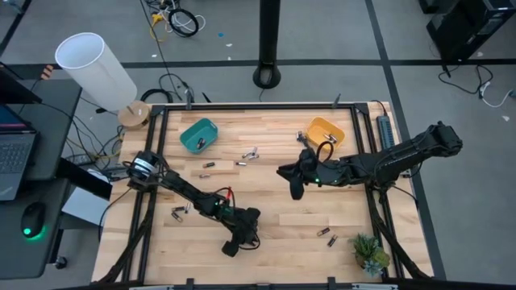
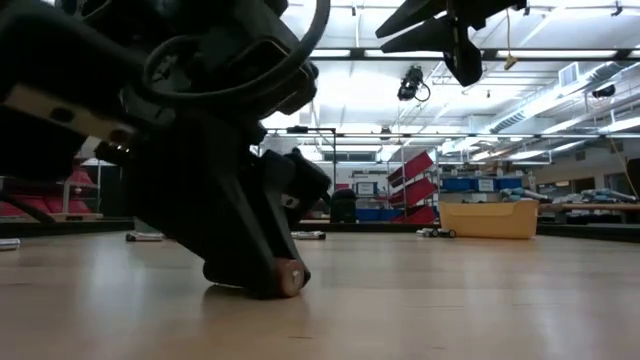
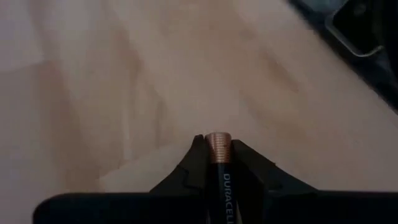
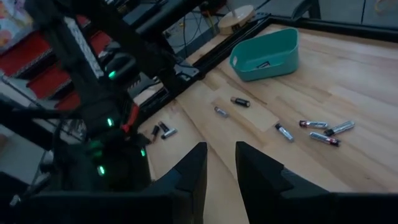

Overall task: Sort batteries
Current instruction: Put the black battery into the blue bin

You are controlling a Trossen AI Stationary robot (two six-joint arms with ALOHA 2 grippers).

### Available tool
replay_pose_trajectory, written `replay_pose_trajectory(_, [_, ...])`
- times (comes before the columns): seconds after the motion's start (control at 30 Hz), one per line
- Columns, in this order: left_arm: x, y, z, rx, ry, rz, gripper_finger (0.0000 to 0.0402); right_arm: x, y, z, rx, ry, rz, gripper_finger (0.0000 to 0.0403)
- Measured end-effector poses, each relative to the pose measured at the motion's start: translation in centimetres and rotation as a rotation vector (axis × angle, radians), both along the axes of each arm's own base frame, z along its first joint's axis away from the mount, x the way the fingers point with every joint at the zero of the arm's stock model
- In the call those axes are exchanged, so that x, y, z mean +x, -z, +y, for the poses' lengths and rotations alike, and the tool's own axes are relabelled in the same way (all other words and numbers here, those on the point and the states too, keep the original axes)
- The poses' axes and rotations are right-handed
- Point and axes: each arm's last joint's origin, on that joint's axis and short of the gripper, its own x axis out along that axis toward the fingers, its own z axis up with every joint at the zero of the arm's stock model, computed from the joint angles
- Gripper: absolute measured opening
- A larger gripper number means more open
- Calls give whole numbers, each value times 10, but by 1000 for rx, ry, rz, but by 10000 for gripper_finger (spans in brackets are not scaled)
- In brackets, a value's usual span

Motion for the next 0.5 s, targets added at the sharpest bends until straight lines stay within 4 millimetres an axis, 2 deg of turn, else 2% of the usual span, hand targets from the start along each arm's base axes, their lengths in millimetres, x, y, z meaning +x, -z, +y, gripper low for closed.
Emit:
replay_pose_trajectory(0.1, [-2, -12, 9, 78, -126, -12, 54, -5, -4, -1, -23, -9, 9, 93])
replay_pose_trajectory(0.23, [-6, -35, 30, 118, -268, -18, 54, -18, -22, -6, -107, -2, -46, 93])
replay_pose_trajectory(0.33, [-15, -49, 53, 132, -372, -20, 54, -32, -38, -13, -196, 11, -86, 91])
replay_pose_trajectory(0.5, [-24, -86, 101, 115, -540, -136, 54, -59, -56, -32, -280, 80, -79, 81])
